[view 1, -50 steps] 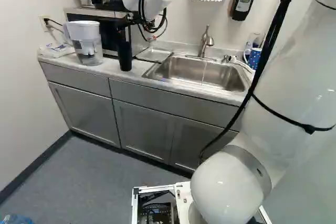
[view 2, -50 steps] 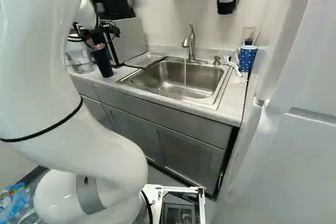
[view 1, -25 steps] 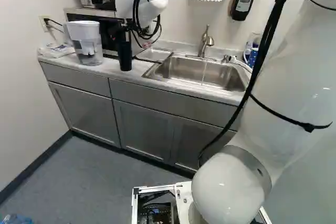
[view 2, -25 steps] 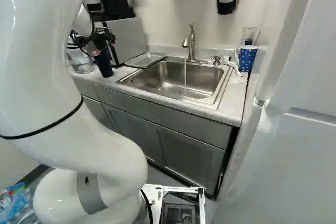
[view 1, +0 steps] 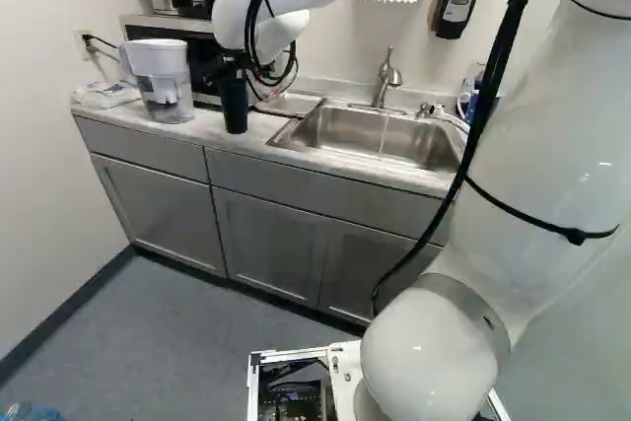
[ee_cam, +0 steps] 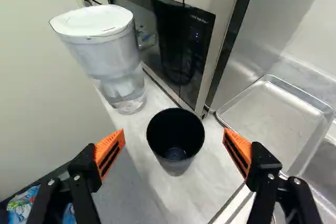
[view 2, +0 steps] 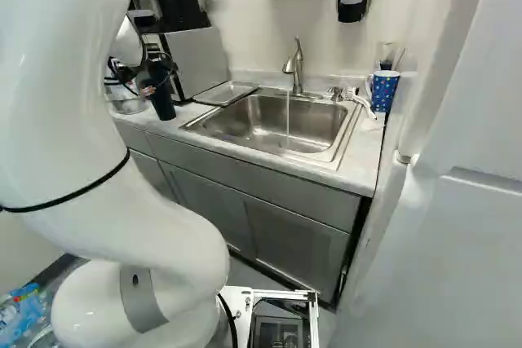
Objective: Rinse the cup and place it in the tray
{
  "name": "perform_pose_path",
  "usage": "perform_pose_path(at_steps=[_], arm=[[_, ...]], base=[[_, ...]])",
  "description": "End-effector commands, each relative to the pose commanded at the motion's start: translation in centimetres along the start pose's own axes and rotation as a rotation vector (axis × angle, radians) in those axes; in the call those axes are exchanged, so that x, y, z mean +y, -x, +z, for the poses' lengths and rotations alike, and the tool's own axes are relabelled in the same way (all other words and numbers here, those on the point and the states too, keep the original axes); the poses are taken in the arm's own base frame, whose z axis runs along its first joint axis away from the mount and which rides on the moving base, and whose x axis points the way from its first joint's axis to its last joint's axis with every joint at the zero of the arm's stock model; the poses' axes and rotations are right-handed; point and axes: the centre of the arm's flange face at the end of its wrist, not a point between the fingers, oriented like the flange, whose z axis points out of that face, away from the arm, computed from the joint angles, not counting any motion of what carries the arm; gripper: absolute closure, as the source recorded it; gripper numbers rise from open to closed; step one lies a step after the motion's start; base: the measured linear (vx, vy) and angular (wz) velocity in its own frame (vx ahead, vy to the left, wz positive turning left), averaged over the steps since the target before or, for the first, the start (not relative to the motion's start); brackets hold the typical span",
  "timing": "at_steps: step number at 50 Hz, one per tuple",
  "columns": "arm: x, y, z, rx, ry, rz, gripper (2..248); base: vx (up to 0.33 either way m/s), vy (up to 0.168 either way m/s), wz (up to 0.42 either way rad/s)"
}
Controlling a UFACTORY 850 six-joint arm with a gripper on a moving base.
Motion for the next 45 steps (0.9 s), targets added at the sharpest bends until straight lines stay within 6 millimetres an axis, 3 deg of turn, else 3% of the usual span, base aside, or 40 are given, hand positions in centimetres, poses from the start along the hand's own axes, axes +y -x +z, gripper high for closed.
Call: perform_pose_path(at_steps=[45], arm=[[-0.2,3.2,2.9,0.019,-0.003,-0.002,3]], base=[[0.0,0.0,0.0]])
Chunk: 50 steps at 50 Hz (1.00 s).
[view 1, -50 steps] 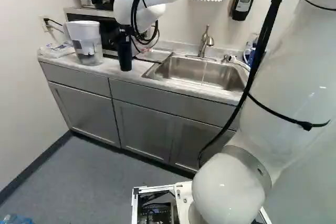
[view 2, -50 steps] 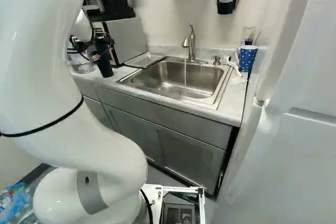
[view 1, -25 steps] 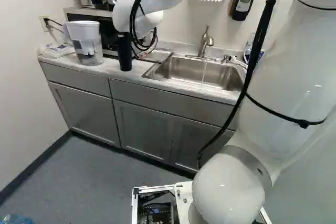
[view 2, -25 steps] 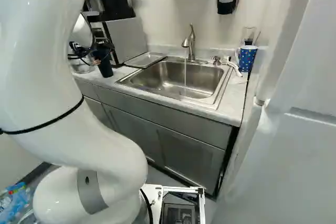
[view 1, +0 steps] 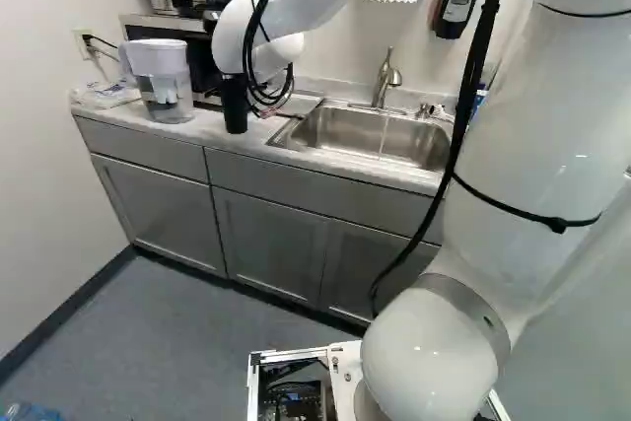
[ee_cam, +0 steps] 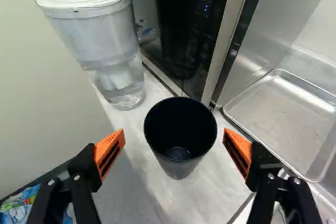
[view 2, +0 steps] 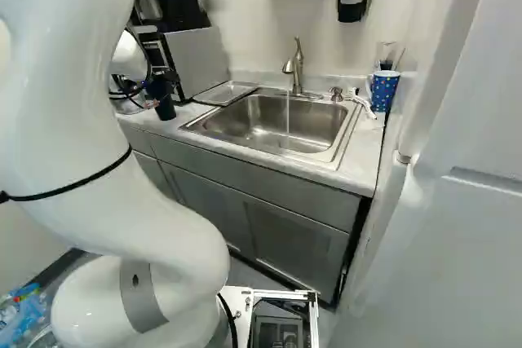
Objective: Rinse the cup and place it in the tray
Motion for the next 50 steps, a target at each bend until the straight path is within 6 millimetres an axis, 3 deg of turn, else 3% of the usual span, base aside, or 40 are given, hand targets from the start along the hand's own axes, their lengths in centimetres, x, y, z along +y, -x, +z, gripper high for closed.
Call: perform_pose_path(at_steps=[50], arm=[[-0.2,4.3,1.0,0.064,-0.003,-0.002,3]], base=[[0.0,0.0,0.0]])
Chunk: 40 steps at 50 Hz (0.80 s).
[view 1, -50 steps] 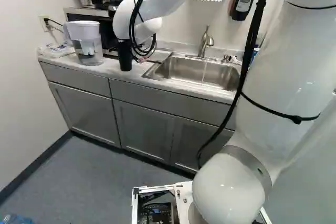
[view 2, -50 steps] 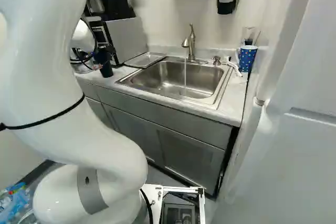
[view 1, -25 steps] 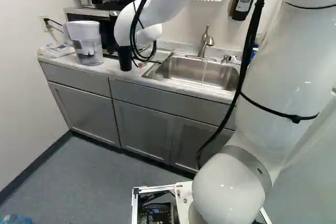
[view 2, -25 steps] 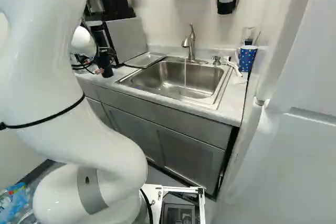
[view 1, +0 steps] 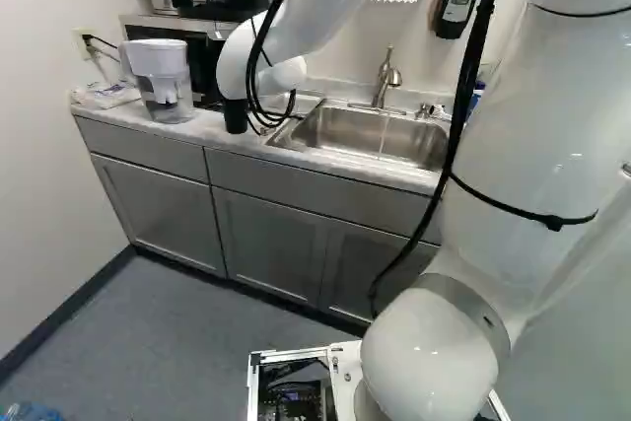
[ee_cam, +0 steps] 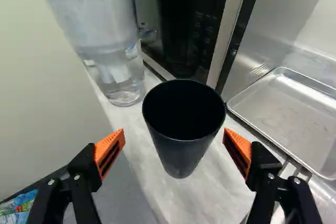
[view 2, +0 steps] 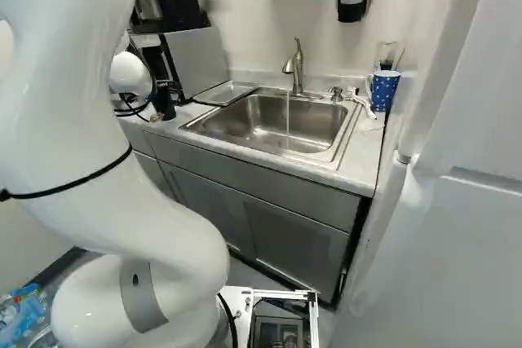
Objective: Rinse the cup and place it in the tray
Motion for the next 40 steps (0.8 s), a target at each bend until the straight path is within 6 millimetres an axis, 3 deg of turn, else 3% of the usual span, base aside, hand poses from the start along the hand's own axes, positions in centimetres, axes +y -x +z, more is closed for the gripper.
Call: perform_pose_path(at_steps=[40], arm=[[0.5,2.9,1.3,0.068,0.009,0.004,3]], base=[[0.0,0.0,0.0]])
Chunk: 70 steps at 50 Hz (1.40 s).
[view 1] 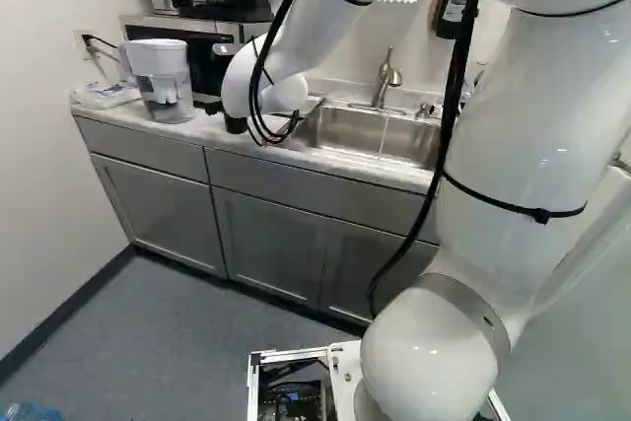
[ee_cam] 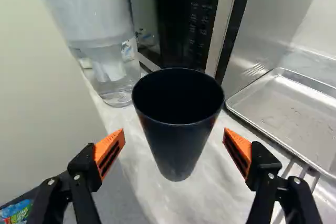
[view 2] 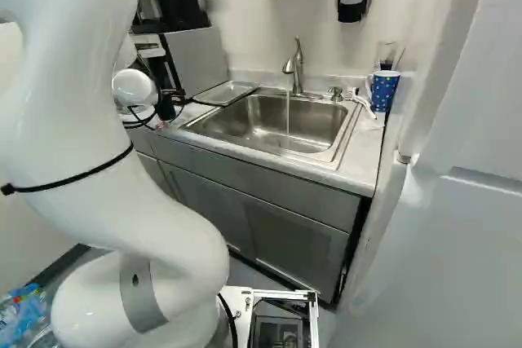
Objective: Rinse the cup and place it in the tray
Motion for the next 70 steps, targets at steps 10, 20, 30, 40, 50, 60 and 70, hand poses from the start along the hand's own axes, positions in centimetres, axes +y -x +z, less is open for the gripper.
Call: perform_pose_path(at_steps=[10,20,30,40,50,60,70], arm=[[0.0,0.7,0.3,0.021,0.0,0.0,3],[0.1,1.0,0.6,0.05,0.003,0.001,3],[0.3,0.6,0.5,0.093,0.005,0.002,3],[0.3,0.6,0.4,0.102,0.005,0.002,3],[0.3,0.6,0.4,0.102,0.005,0.002,3],[0.3,0.6,0.4,0.102,0.005,0.002,70],[0.3,0.6,0.4,0.102,0.005,0.002,108]], base=[[0.0,0.0,0.0],[0.0,0.0,0.0],[0.0,0.0,0.0],[0.0,0.0,0.0],[0.0,0.0,0.0],[0.0,0.0,0.0],[0.0,0.0,0.0]])
